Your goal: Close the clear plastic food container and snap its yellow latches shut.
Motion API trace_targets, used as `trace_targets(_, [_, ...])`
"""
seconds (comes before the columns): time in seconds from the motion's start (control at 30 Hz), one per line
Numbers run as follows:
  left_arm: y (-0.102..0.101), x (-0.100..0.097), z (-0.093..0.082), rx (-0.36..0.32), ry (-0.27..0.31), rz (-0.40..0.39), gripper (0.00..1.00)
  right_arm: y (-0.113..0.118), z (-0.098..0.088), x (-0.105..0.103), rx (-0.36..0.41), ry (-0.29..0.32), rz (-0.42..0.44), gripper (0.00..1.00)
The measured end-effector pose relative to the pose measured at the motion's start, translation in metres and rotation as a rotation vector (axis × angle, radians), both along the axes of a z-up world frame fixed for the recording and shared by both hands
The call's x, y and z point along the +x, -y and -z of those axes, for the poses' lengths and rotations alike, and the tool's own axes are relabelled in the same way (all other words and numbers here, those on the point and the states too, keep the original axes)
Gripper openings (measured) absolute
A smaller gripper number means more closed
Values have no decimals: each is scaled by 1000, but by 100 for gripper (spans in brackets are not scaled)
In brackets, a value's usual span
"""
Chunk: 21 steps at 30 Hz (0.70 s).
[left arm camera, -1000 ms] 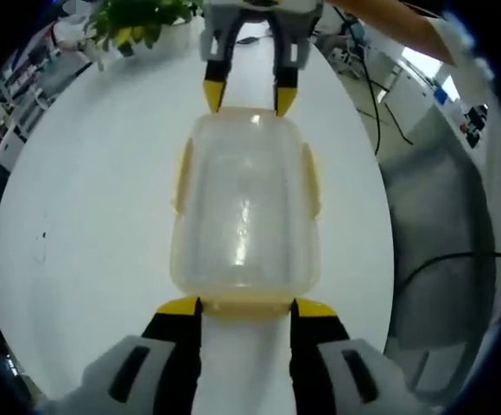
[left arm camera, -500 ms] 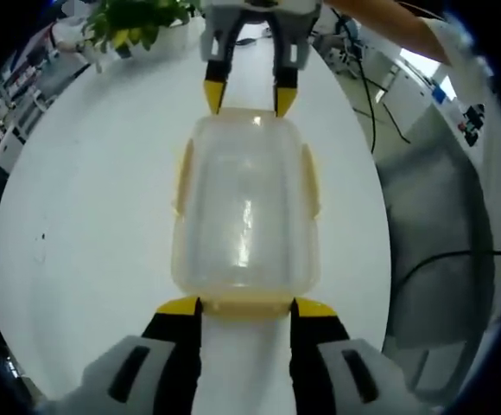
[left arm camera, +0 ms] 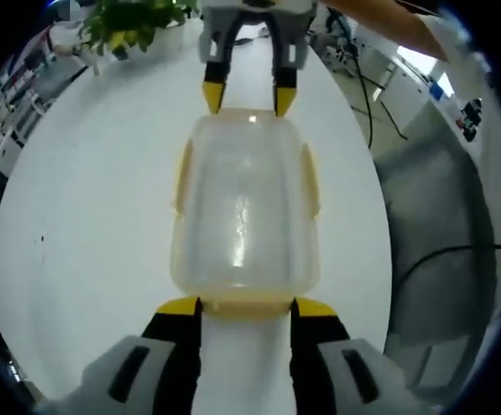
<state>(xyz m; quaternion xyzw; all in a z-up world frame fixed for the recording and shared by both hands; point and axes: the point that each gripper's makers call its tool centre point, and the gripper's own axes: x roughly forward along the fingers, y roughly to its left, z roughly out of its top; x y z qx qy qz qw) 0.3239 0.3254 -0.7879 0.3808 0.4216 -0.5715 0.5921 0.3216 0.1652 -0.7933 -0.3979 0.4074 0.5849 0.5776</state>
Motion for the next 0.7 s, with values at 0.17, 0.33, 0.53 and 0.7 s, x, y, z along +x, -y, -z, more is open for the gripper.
trace_targets(0.17, [-1,0,1,-1,9,18,35,0,1,-1,7,-8,10,39])
trace_targets(0.33, [-2,1,1,-7,14,27,35,0,3,-2,6,-14,15,40])
trace_targets(0.53, [-4,1,2,-16,21,28,36,0,4,-4,13,-33,29,45])
trace_targets(0.7, [-13,4,1,-12,21,-9,39,6,4,-4,10,-41,58,45])
